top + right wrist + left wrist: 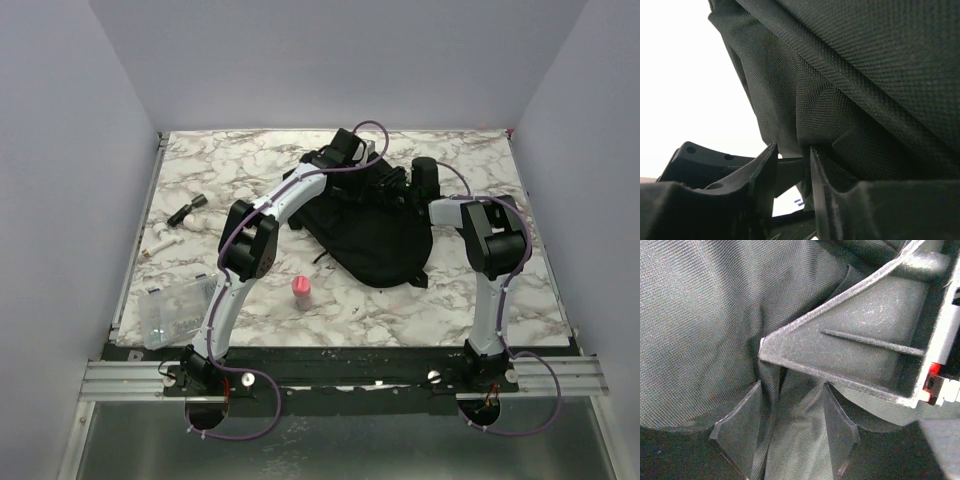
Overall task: Pack the student bag
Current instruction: Unzip the student bag at the center of the board.
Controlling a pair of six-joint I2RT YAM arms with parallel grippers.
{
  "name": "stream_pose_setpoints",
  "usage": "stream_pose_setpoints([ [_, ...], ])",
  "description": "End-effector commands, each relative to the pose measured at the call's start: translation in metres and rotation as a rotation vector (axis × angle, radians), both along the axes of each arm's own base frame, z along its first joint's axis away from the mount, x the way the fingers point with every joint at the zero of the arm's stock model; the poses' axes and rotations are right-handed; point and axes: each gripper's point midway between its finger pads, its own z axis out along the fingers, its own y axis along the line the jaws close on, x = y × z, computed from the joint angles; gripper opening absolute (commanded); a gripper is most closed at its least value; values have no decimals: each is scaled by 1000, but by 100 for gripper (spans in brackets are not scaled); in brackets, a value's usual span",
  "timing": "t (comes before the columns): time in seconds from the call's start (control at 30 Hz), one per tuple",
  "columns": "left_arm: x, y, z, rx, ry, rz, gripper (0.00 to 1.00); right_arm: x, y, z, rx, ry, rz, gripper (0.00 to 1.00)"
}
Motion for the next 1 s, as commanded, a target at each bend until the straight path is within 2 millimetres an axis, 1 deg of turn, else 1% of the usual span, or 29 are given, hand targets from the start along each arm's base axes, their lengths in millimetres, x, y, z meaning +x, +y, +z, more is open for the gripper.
stream_pose_setpoints([
  [0.0,-32,-5,1,-33,89,-64,50,-2,21,12,136,4,53,29],
  [0.1,-34,4,13,-14,55,-51,50,-2,24,21,185,-12,61,4],
  [0.13,-33,8,20,-5,32,-42,50,-4,25,26,200,-15,67,1],
  [0.2,-31,17,33,16,-11,-17,50,-10,26,36,237,-30,76,1],
  [0.23,-29,21,38,30,-34,-5,52,-13,26,44,257,-49,80,1],
  [0.27,-27,26,44,43,-61,13,56,-16,25,48,274,-52,83,1],
  [0.3,-24,32,49,60,-86,38,58,-19,26,56,296,-67,89,1],
  [0.37,-19,42,55,89,-128,72,61,-25,25,68,328,-76,92,1],
  [0.43,-16,48,55,113,-156,85,60,-32,23,77,352,-80,82,1],
  [0.53,-15,52,49,141,-158,84,53,-39,19,85,378,-74,68,0],
  [0.6,-19,49,43,127,-133,71,49,-42,18,89,397,-72,57,0],
  [0.67,-25,43,37,102,-102,52,49,-43,17,89,406,-65,49,0],
  [0.7,-25,42,35,102,-97,60,48,-43,17,90,411,-63,49,0],
  [0.73,-23,42,32,109,-95,67,47,-44,17,92,418,-66,48,0],
  [0.77,-22,42,32,114,-98,73,41,-46,16,94,421,-67,49,0],
  [0.83,-17,47,33,136,-114,102,26,-50,16,96,407,-79,58,0],
  [0.9,-16,51,39,136,-126,113,13,-56,19,90,340,-80,104,1],
  [0.93,-16,52,44,131,-132,117,3,-60,21,85,276,-109,147,2],
  [0.97,-17,54,49,126,-135,119,0,-66,21,77,205,-116,184,8],
])
